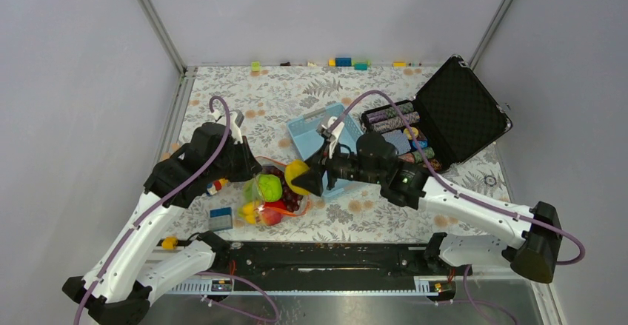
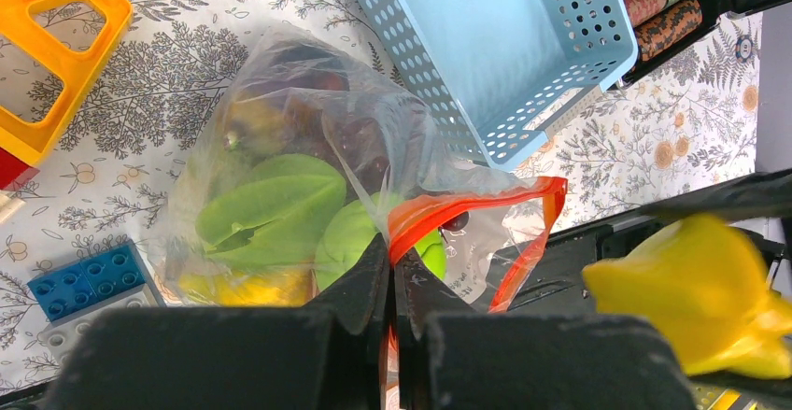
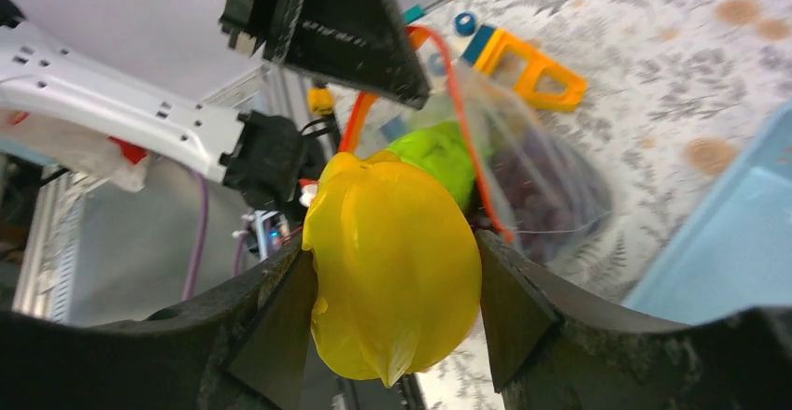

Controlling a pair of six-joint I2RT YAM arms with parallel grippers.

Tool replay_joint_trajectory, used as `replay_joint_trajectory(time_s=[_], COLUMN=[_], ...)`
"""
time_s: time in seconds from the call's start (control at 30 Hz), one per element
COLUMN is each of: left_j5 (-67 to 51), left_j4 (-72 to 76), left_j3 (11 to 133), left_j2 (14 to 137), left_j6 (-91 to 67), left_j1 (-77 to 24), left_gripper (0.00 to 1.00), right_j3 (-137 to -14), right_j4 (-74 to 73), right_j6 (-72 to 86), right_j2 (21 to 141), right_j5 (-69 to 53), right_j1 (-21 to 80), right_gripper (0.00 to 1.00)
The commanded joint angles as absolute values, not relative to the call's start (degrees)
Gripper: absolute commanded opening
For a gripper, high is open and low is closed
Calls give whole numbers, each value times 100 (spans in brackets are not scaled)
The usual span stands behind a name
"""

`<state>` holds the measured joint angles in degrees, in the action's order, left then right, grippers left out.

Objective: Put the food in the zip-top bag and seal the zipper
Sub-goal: Place the fake fruit in the zipper food storage bag.

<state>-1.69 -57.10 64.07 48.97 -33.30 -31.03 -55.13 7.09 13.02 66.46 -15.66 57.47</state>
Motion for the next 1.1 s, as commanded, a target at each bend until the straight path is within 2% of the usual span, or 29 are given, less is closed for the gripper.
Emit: replay_joint_trajectory(time_s=[0.0, 0.17, 0.33, 0.57, 1.07], left_j5=[-71, -82, -210, -289, -769], left_j4=[-5378, -5374, -5379, -5277, -5111], left_j3=[6538, 6482, 6412, 6428, 6433], left_j2=[4859, 4845, 4829, 4691, 4623], left_j6=[-3364, -3349, -3332, -3236, -3067], left_j1=[-3073, -3076, -3074, -3075, -3072], left_gripper=[0, 0, 0, 0, 0], right_j3=[-5479, -5639, -5933, -5770, -6216], right_j4=[1456, 1313, 823, 798, 587], right_j6=[1907, 1862, 1790, 1906, 1269], right_j2=[6804, 7199, 7663, 7716, 8371], right_j5=[-1689, -1227, -213, 1486, 2525], right_j1=[6113, 6446, 6675, 6754, 6985], right_gripper=[26, 26, 28, 32, 41])
